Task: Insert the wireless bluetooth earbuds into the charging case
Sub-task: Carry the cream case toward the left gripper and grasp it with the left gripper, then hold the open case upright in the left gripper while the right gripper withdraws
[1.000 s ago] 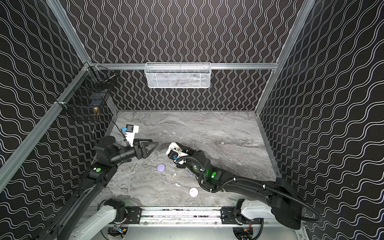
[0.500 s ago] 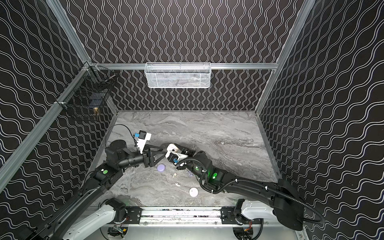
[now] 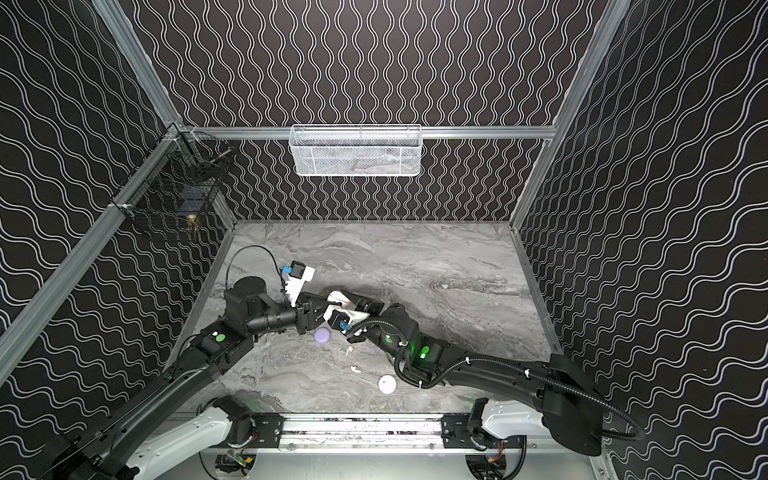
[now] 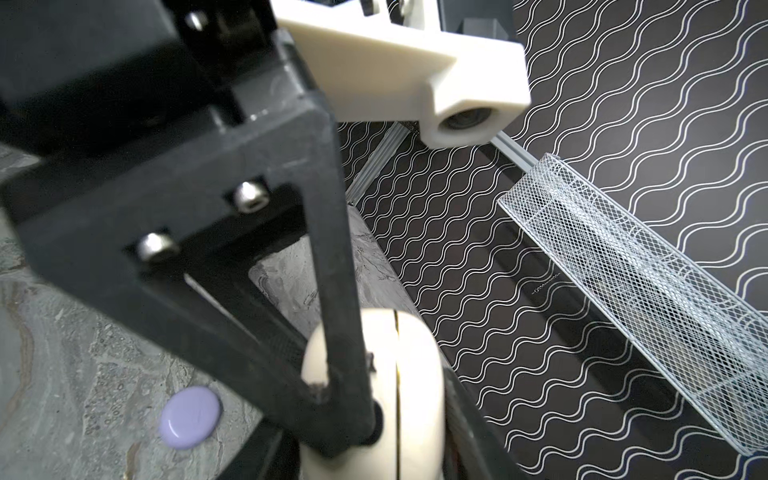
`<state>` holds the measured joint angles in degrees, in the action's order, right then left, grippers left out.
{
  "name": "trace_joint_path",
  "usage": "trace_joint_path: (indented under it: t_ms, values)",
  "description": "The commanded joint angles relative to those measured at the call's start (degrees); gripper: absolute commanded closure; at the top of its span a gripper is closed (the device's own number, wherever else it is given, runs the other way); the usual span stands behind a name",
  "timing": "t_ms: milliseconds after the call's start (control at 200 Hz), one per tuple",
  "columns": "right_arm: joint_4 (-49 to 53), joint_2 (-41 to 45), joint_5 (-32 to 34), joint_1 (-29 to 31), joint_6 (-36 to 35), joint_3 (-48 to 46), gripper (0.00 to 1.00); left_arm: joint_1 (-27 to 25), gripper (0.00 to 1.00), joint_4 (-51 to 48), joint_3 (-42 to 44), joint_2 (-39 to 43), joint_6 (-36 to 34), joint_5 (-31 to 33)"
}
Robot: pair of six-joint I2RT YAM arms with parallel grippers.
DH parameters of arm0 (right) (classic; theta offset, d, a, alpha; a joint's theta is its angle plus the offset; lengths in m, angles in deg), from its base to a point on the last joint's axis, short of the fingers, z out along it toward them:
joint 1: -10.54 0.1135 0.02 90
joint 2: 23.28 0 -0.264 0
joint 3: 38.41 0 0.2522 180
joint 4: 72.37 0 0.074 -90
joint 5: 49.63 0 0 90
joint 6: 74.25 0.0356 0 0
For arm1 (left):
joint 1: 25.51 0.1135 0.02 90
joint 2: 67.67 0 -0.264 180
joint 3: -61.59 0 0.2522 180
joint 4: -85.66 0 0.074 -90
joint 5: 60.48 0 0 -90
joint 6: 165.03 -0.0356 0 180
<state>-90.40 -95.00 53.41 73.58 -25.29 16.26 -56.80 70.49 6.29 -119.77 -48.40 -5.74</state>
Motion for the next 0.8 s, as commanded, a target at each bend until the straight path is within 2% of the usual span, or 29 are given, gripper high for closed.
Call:
trace_joint_path:
  t_ms: [0,95,120,400,450,505,576,621,691,796]
  values:
    - [-5.23,-0.71,-0.49,0.1,-1.02,0.62,0.88,-0.99,0.67,0.55,-0.99,0.01,-0.95,-1.58]
    - [-6.23,-1.47,-0.07,0.11,-1.14,0.96,0.88,-1.43,0.57,0.34,-0.91,0.87,-0.97,-0.54]
    - [-6.23,-1.66,-0.02,0.04,-1.15,1.22,0.88,-1.5,0.57,0.39,-0.83,0.97,-0.88,-0.39]
    - [-6.27,-2.91,0.0,0.06,-0.45,2.24,0.88,-1.81,0.86,0.46,-1.39,0.88,-1.04,-0.81]
    - [-6.23,-2.61,-0.47,0.08,-0.11,2.13,0.86,-1.8,0.89,0.5,-1.58,0.68,-1.15,-0.92]
    - [-6.73,-2.1,-1.51,0.05,0.25,1.52,0.76,-1.84,0.9,1.29,-1.29,0.75,-1.25,-1.29]
    - [-6.54,-1.39,-2.4,0.06,1.38,1.05,0.45,-1.85,0.9,2.25,-0.55,1.19,-1.41,-0.77]
    - [-5.26,-0.72,-2.39,0.06,2.81,1.32,0.32,-1.82,0.92,2.12,-0.3,1.49,-2.25,0.09]
    - [-2.93,1.19,-2.11,0.01,5.53,0.99,0.21,-1.82,0.97,2.48,0.73,2.1,-4.21,1.47]
    - [-3.88,5.82,-2.49,-0.07,9.08,-3.16,0.15,-1.84,0.99,6.27,4.56,4.23,-8.76,1.74]
